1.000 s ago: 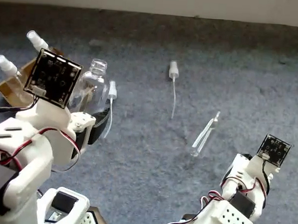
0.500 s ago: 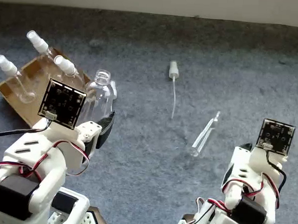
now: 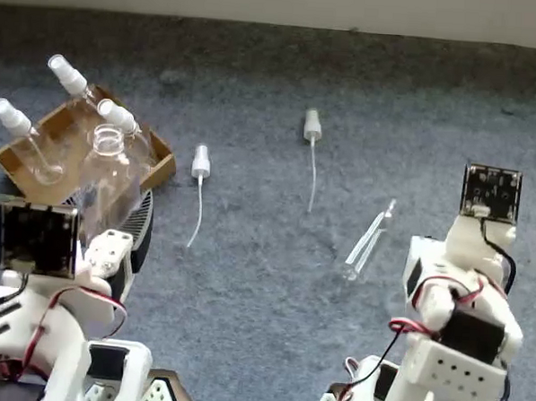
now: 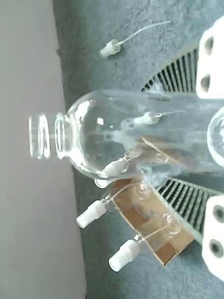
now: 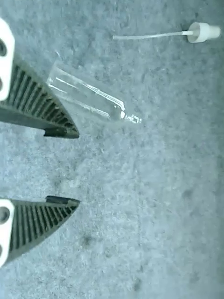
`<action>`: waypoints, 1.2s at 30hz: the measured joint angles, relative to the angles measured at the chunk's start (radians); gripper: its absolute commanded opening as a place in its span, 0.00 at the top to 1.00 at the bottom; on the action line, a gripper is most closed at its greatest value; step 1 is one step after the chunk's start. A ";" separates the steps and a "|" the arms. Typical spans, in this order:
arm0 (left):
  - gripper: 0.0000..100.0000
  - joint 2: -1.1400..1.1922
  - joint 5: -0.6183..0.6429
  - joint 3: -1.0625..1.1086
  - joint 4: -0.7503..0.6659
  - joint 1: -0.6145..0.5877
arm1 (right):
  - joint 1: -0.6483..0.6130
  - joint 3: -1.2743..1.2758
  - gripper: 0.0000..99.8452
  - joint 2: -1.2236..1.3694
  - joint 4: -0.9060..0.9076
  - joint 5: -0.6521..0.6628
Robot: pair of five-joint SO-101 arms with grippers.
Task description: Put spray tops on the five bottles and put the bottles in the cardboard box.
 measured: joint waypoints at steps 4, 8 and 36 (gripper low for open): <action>0.93 -0.046 0.000 0.097 0.000 -0.021 | -0.104 -0.104 0.81 0.160 0.037 -0.066; 0.93 -0.100 0.000 0.163 -0.002 -0.118 | -0.218 -0.189 0.81 0.242 0.046 -0.074; 0.93 -0.370 0.000 0.766 -0.397 -0.292 | -0.697 -0.187 0.81 0.338 -0.018 -0.244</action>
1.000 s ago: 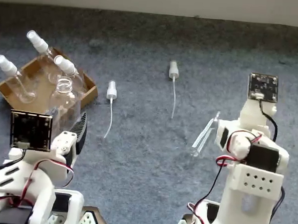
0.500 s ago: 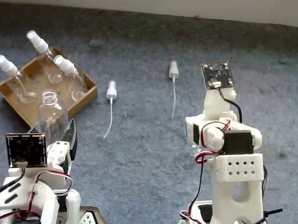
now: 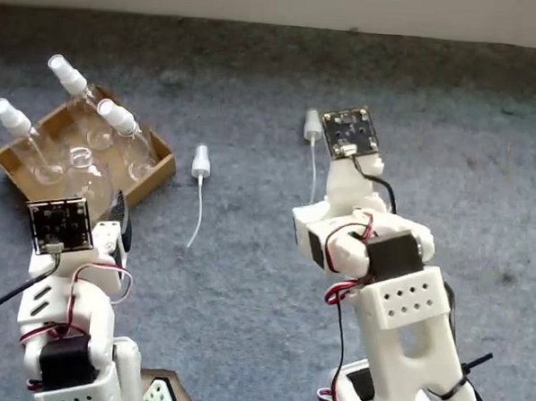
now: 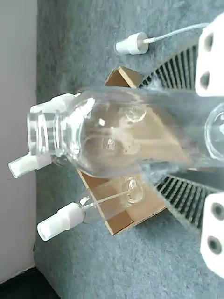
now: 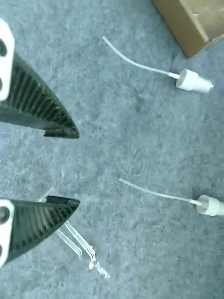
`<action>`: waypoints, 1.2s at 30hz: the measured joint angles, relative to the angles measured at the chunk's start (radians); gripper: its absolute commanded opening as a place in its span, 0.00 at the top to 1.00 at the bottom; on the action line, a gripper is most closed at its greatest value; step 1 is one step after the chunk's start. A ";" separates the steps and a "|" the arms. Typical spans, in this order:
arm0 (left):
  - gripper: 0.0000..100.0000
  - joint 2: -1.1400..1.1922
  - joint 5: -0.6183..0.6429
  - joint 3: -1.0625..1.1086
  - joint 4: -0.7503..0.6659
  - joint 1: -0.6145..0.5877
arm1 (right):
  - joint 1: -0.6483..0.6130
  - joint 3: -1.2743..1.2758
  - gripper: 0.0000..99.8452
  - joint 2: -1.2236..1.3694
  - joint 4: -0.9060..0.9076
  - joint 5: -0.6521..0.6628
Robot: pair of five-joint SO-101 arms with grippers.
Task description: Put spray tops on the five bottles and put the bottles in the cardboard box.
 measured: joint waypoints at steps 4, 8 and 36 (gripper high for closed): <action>0.93 0.000 0.000 0.006 -0.017 0.000 | -0.052 -0.012 0.81 0.143 -0.009 -0.038; 0.94 0.000 0.000 0.006 -0.018 0.000 | -0.074 -0.120 0.81 0.334 -0.009 -0.106; 0.93 0.000 0.000 0.012 -0.021 -0.126 | -0.201 -1.186 0.81 1.356 -0.009 -0.132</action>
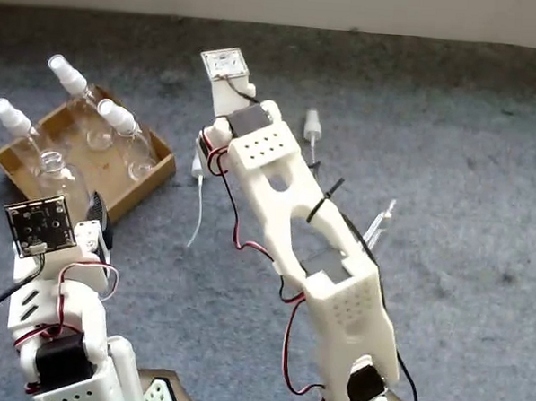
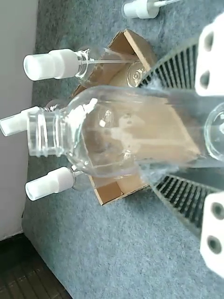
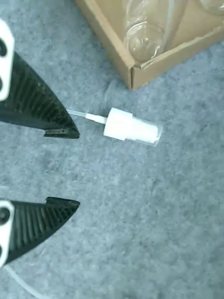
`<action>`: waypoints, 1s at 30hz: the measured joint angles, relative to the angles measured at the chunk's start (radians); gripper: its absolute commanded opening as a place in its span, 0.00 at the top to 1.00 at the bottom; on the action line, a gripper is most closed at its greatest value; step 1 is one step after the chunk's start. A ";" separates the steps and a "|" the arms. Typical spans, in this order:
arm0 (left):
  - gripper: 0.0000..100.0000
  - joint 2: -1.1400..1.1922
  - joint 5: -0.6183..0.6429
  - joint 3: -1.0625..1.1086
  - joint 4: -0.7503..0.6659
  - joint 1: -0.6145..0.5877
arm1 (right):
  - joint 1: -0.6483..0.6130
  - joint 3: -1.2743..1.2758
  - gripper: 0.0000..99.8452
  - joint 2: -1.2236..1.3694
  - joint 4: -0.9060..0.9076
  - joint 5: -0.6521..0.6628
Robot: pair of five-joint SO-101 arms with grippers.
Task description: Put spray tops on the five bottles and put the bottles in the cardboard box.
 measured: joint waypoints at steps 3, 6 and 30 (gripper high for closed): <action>0.93 0.000 0.000 0.000 0.000 0.000 | -0.014 -0.091 0.81 0.086 0.000 0.000; 0.93 0.000 0.000 0.000 0.000 0.000 | -0.028 -0.186 0.81 0.173 0.000 0.000; 0.93 0.000 0.000 0.000 0.000 0.000 | -0.055 -0.559 0.96 0.531 -0.002 0.000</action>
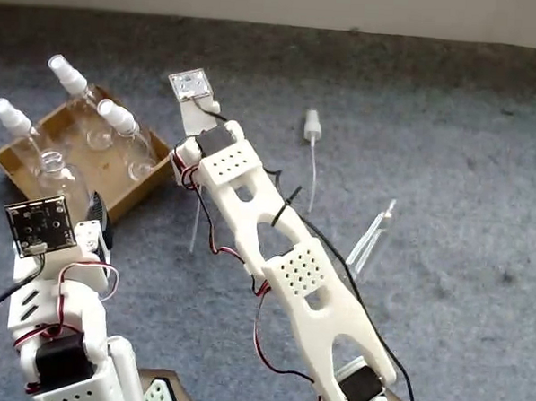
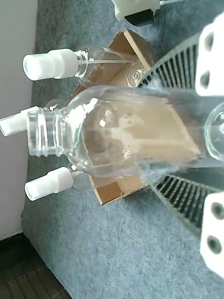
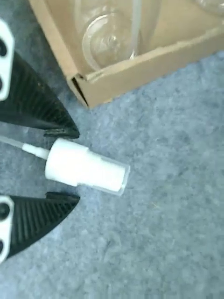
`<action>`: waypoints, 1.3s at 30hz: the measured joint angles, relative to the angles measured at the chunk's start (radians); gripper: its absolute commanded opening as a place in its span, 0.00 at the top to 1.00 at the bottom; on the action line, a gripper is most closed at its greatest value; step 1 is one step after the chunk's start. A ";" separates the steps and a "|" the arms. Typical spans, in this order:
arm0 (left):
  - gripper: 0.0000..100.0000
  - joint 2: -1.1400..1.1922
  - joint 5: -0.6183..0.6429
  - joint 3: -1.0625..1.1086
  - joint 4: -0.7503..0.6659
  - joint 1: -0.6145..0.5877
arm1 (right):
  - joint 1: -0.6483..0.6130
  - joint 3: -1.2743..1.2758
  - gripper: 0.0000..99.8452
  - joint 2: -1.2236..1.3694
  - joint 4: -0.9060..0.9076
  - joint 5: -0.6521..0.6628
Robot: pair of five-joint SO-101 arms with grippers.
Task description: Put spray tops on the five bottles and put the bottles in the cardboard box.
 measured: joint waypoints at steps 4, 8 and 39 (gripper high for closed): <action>0.93 0.000 0.000 0.000 0.000 0.000 | 0.049 0.000 0.99 0.000 0.000 0.000; 0.93 -0.002 0.000 0.008 0.000 0.000 | 0.089 0.000 0.99 0.000 0.014 0.000; 0.93 0.000 0.000 0.046 -0.002 0.166 | 0.222 -0.430 0.99 -0.439 0.459 0.149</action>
